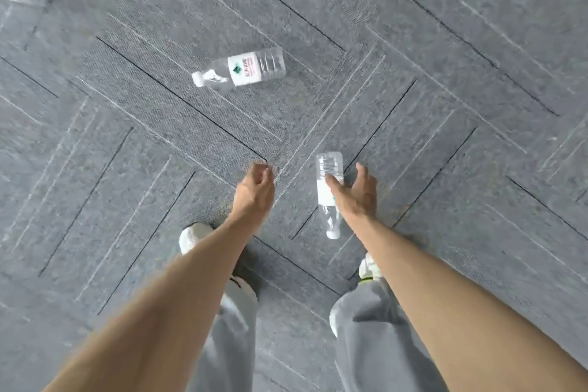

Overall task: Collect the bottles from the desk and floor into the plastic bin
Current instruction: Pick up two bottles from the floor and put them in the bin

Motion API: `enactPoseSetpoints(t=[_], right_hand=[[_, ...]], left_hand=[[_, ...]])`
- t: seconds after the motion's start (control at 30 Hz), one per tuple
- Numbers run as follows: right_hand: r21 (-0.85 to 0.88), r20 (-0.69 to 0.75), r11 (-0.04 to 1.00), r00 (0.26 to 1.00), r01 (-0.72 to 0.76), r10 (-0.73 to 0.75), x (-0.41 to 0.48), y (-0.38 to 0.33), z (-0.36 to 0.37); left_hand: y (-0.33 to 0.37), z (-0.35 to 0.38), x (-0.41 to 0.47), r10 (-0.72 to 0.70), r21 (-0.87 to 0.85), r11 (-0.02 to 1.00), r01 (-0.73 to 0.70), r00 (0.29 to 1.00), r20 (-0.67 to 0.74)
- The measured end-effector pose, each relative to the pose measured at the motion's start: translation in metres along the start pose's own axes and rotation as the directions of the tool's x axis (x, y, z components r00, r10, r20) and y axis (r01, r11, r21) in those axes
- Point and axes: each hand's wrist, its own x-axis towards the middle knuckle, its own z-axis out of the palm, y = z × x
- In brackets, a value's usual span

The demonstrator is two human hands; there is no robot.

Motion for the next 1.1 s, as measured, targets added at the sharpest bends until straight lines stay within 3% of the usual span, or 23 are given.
enactPoseSetpoints(t=[0.17,0.27,0.4,0.73,1.1], right_hand=[[-0.132,-0.079,0.989,0.995,-0.070,0.060,0.052,0.015,0.043],[-0.115,-0.107,0.987,0.989,-0.110,0.098,0.063,0.032,0.061],[-0.069,-0.070,0.996,0.996,-0.052,0.047,0.047,0.043,0.059],[0.269,-0.086,0.961,0.996,0.058,-0.037,-0.046,-0.023,-0.053],[0.335,-0.053,0.933,0.991,0.133,-0.122,-0.131,-0.087,-0.161]], left_hand=[[-0.035,0.013,0.035,0.006,0.035,0.999,-0.007,1.000,0.020],[-0.042,0.009,0.037,0.010,0.043,0.999,-0.011,1.000,0.021],[-0.038,-0.002,0.021,0.011,0.065,0.998,-0.014,0.999,0.041],[0.044,-0.021,-0.067,0.003,0.048,0.999,-0.006,0.998,0.058],[0.133,-0.054,-0.153,0.010,-0.125,0.992,-0.009,1.000,0.003]])
